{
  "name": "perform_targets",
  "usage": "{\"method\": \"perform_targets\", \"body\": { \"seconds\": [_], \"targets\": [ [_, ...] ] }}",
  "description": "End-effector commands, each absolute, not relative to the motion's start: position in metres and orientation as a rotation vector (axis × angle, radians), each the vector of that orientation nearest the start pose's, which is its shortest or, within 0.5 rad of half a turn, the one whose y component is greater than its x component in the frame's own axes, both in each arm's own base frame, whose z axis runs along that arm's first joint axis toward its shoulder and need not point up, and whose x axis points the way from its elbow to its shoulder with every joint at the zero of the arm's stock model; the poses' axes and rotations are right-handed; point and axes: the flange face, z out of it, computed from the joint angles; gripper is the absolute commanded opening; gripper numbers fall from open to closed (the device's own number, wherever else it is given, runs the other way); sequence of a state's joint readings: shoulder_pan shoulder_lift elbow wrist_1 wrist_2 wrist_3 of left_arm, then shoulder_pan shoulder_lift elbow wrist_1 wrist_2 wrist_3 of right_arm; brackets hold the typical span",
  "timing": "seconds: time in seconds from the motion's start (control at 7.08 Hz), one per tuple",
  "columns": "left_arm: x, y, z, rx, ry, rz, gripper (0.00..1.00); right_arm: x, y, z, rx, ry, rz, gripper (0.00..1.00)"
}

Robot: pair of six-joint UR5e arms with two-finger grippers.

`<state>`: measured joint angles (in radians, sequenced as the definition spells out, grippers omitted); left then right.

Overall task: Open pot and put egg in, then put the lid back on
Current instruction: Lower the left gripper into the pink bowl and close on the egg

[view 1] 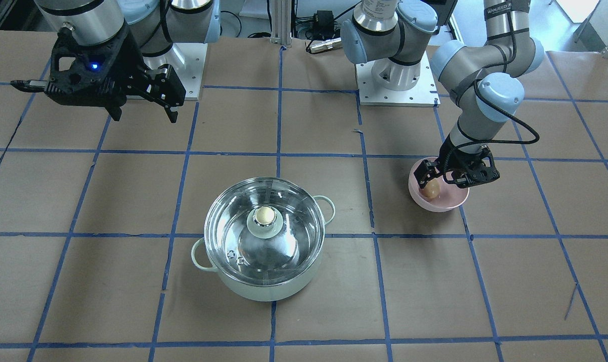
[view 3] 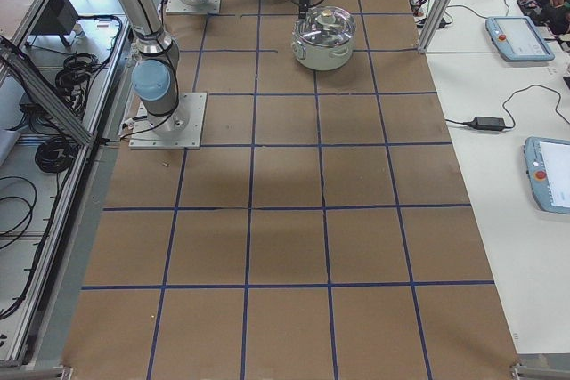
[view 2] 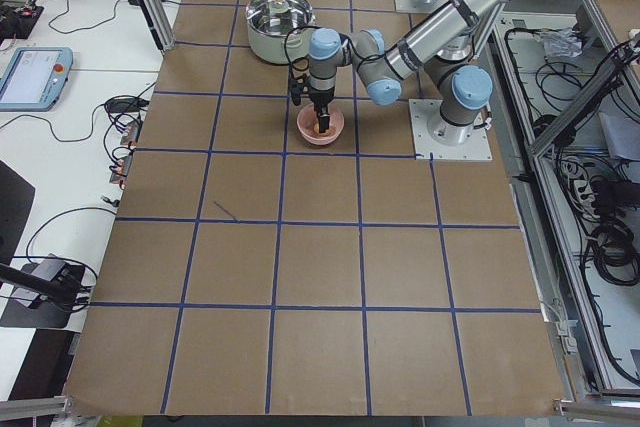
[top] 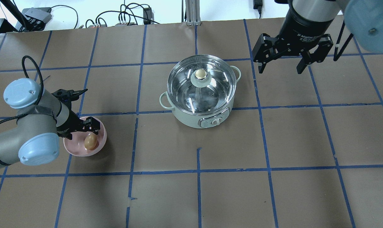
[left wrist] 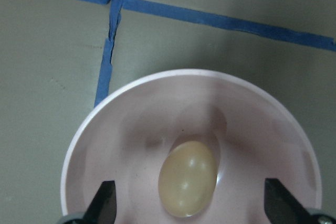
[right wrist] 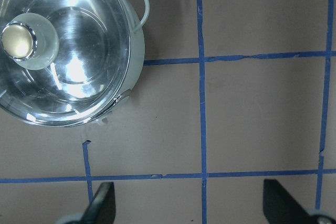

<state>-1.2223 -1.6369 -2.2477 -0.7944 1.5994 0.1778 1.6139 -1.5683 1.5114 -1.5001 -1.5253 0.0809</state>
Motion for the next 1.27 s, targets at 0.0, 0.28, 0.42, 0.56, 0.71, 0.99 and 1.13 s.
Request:
{"method": "perform_targets", "body": {
  "seconds": [0.0, 0.28, 0.42, 0.56, 0.71, 0.99, 1.13],
  "targets": [
    [0.030, -0.442, 0.219, -0.201, 3.102, -0.051, 1.00, 0.159, -0.484, 0.510, 0.057, 3.096, 0.021, 1.00],
    [0.033, -0.443, 0.218, -0.123, 3.103, -0.059, 1.00, 0.159, -0.484, 0.510, 0.055, 3.096, 0.021, 1.00],
    [0.034, -0.442, 0.216, -0.103, 3.105, -0.049, 1.00, 0.160, -0.484, 0.510, 0.053, 3.096, 0.021, 1.00],
    [0.032, -0.442, 0.213, -0.103, 3.114, -0.042, 1.00, 0.159, -0.483, 0.509, 0.050, 3.103, 0.023, 1.00],
    [0.027, -0.445, 0.211, -0.087, 3.151, -0.055, 1.00, 0.160, -0.484, 0.509, 0.050, 3.097, 0.016, 1.00],
    [0.026, -0.443, 0.204, 0.034, 3.152, -0.030, 0.98, 0.159, -0.485, 0.508, 0.048, 3.099, 0.016, 1.00],
    [0.027, -0.443, 0.204, 0.036, 3.148, -0.027, 0.98, 0.159, -0.485, 0.508, 0.048, 3.097, 0.014, 1.00]
  ]
}}
